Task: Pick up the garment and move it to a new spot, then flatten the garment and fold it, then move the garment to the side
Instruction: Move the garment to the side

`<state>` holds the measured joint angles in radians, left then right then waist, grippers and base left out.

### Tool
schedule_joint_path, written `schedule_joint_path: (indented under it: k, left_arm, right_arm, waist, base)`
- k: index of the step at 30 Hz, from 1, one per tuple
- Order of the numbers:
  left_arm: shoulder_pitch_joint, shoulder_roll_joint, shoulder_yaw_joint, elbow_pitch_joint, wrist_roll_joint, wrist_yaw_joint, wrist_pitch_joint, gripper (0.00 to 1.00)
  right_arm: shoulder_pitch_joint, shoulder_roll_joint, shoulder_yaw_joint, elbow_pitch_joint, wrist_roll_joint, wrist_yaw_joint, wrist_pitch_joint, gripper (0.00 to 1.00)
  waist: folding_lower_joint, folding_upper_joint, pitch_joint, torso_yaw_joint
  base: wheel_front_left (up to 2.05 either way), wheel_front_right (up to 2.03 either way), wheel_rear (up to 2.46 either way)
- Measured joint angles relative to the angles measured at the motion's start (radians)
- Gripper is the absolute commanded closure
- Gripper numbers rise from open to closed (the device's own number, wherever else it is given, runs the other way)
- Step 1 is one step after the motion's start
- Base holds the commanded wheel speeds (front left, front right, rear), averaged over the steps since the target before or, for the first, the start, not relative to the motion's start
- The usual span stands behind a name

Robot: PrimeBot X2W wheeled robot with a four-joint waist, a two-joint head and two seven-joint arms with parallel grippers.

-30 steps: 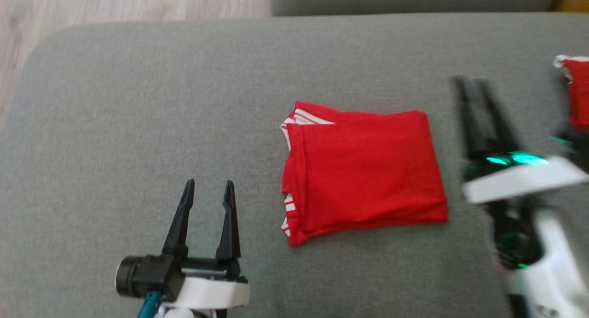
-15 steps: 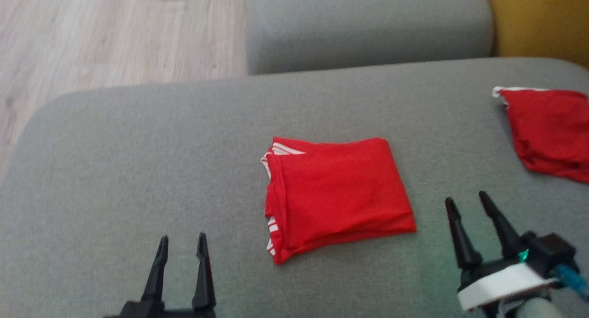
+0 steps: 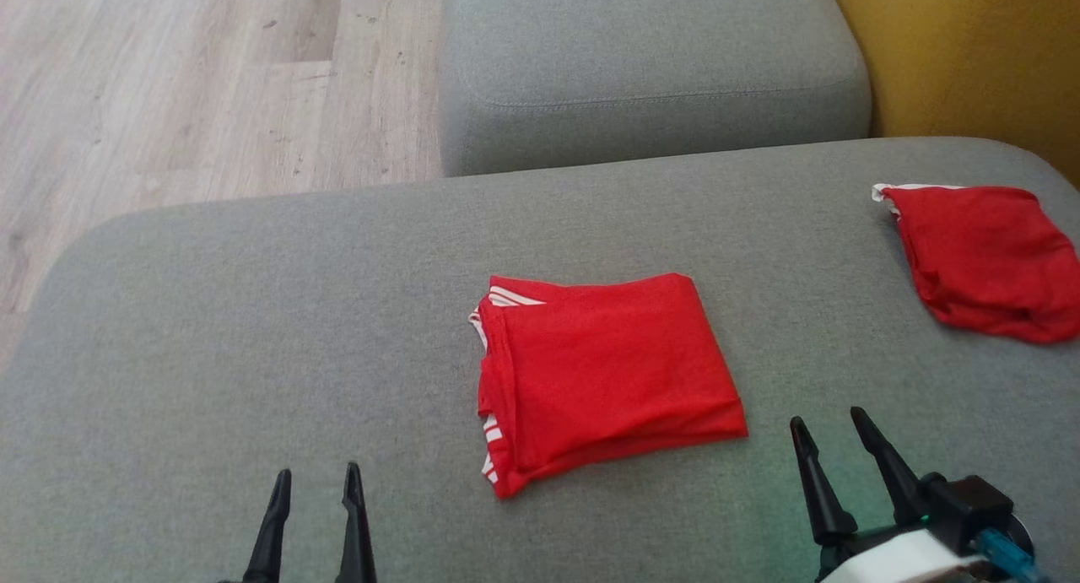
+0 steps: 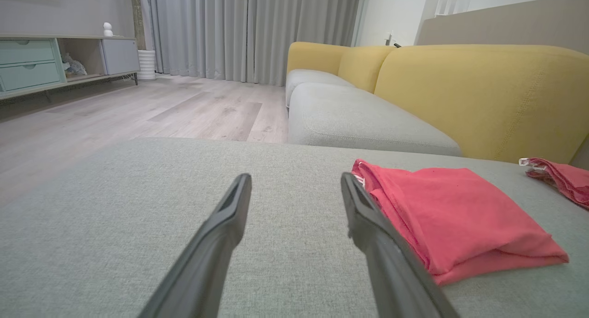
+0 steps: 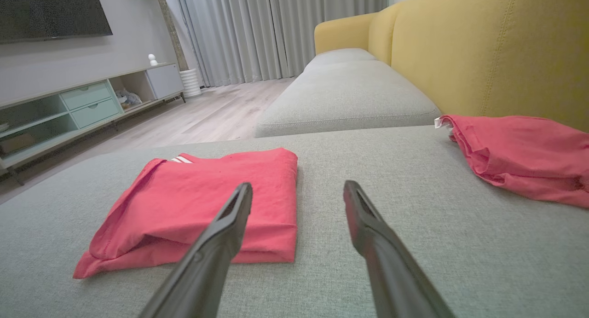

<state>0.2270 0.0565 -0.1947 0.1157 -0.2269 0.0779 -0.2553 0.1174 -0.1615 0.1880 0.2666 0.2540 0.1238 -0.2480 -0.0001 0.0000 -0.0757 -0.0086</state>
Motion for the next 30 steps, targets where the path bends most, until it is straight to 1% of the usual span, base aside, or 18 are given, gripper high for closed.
schedule_joint_path:
  k: [22, 26, 30]
  left_arm:
    - [0.004, 0.0, 0.007, 0.001, 0.0, 0.007, 0.0, 0.0]
    - [0.004, 0.0, 0.006, -0.001, -0.001, 0.012, 0.0, 0.0]
    - [0.001, 0.0, -0.001, -0.001, -0.001, 0.016, 0.0, 0.0]
  right_arm:
    - [-0.001, 0.006, 0.001, 0.013, -0.009, 0.0, 0.0, 0.0]
    - [-0.01, 0.006, 0.001, 0.055, -0.009, 0.0, 0.0, 0.0]
    - [-0.082, 0.007, 0.019, 0.158, 0.003, 0.0, 0.0, 0.0]
  waist:
    - [0.0001, 0.0, 0.014, -0.001]
    - [0.0001, 0.0, 0.032, 0.002]
    - [0.0001, 0.0, 0.06, 0.005]
  base:
    - [0.0, 0.0, 0.0]
    - [0.0, 0.0, 0.0]
    - [0.0, 0.0, 0.0]
